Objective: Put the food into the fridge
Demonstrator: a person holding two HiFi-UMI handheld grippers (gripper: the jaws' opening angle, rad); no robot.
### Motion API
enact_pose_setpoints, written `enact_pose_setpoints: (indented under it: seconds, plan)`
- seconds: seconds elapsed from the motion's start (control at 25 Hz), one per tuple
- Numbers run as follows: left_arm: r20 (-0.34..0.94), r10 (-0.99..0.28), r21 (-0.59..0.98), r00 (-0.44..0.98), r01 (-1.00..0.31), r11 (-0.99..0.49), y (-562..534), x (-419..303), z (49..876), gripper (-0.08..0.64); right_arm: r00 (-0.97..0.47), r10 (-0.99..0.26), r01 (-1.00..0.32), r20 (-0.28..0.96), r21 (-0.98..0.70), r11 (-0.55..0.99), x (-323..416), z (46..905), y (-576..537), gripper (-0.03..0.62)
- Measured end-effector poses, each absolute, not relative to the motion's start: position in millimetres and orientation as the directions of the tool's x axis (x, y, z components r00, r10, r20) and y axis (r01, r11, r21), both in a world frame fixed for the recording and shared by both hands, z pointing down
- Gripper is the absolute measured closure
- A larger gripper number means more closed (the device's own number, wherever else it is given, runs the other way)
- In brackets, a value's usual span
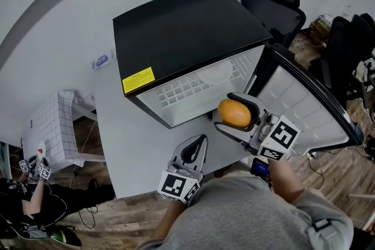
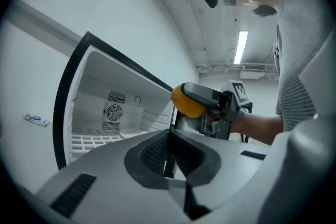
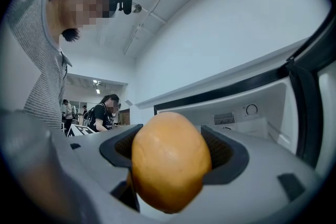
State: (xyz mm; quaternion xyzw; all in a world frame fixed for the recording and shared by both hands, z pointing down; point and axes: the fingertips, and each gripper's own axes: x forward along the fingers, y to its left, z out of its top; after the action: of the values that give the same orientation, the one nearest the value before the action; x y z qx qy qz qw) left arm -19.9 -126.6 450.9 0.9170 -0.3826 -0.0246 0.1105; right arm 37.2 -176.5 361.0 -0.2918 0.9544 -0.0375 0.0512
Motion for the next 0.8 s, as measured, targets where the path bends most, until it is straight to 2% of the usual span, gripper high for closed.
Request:
enact_pose_setpoints:
  seconds: [0.12,0.44,0.8]
  plan:
    - [0.069,-0.71,0.227,0.701,-0.704,-0.673,-128,-25,454,0.549,-0.822,-0.565,-0.558,-0.067,-0.096,0.824,35,361,-182,0.253]
    - [0.012,-0.72,0.237,0.694,-0.701,-0.672,-131,-33,455,0.549,-0.808,-0.589,-0.588,-0.009,-0.054,0.807,28,368,-216,0.253]
    - [0.013,-0.734,0.253,0.679,-0.712,-0.655,-132,-43,460,0.549,-0.762,-0.641,-0.645,0.089,-0.016,0.764,27,396,-273,0.253]
